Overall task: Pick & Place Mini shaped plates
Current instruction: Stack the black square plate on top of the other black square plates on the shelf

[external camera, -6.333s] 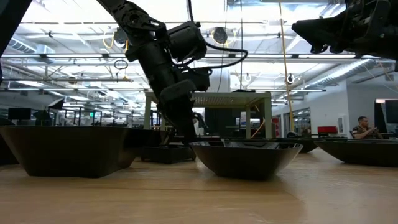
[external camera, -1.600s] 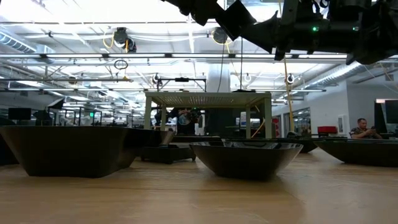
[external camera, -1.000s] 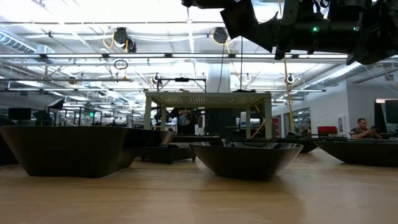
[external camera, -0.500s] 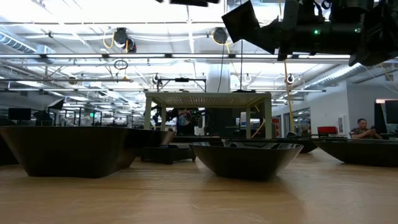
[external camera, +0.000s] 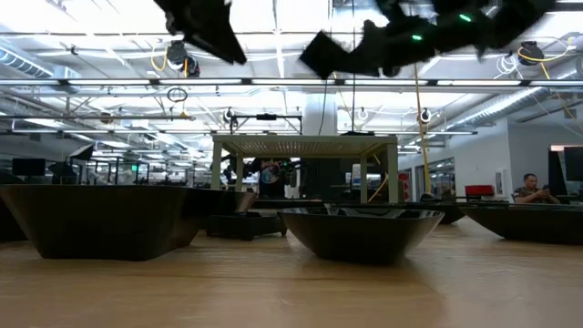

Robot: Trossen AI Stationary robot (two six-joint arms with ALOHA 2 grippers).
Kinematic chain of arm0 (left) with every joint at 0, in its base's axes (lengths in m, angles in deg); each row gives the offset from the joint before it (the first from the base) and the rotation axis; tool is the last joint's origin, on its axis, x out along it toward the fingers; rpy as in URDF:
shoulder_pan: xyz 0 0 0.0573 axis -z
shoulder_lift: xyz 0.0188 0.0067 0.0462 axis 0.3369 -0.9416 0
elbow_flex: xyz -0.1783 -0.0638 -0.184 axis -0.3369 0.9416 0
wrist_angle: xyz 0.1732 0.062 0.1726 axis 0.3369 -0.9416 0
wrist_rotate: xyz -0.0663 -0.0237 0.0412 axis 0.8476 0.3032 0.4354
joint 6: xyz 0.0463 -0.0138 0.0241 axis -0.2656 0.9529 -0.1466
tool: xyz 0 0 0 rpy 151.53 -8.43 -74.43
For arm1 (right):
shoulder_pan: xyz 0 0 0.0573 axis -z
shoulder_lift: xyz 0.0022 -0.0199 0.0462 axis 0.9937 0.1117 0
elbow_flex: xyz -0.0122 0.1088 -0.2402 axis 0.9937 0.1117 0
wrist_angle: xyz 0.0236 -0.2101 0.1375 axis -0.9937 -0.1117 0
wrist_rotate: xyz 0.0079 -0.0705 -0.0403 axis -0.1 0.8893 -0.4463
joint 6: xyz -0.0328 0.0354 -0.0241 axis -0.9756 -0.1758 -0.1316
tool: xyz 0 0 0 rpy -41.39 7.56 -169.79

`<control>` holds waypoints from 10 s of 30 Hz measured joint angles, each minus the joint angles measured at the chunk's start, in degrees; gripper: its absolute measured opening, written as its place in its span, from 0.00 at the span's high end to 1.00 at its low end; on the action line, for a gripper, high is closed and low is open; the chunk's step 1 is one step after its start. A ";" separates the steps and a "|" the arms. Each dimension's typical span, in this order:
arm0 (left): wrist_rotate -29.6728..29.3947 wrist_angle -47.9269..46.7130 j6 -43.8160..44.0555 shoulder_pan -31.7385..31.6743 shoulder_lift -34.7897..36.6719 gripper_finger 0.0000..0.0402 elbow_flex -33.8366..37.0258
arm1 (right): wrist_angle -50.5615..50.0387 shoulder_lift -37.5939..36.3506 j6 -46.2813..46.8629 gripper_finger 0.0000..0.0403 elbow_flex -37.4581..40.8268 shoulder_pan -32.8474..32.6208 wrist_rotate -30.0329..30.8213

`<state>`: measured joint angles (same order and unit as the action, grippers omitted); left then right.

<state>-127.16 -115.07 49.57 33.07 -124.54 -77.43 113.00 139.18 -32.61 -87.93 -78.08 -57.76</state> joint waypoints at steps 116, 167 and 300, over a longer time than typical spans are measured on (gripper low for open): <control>2.21 8.36 -5.80 -0.72 0.00 0.52 4.85 | -66.50 4.59 -0.36 0.77 -35.48 30.23 -47.92; 59.55 11.34 -28.21 -2.61 -24.69 0.52 -3.65 | 18.99 -15.14 5.31 0.77 22.59 -3.74 -44.75; 3.11 37.99 -64.22 -1.51 -8.83 0.99 -3.55 | 16.43 -15.17 4.07 0.77 22.59 -3.70 -27.78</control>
<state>-124.05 -77.08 -14.65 31.56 -133.37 -80.98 129.42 124.00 -28.55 -65.34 -81.78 -85.55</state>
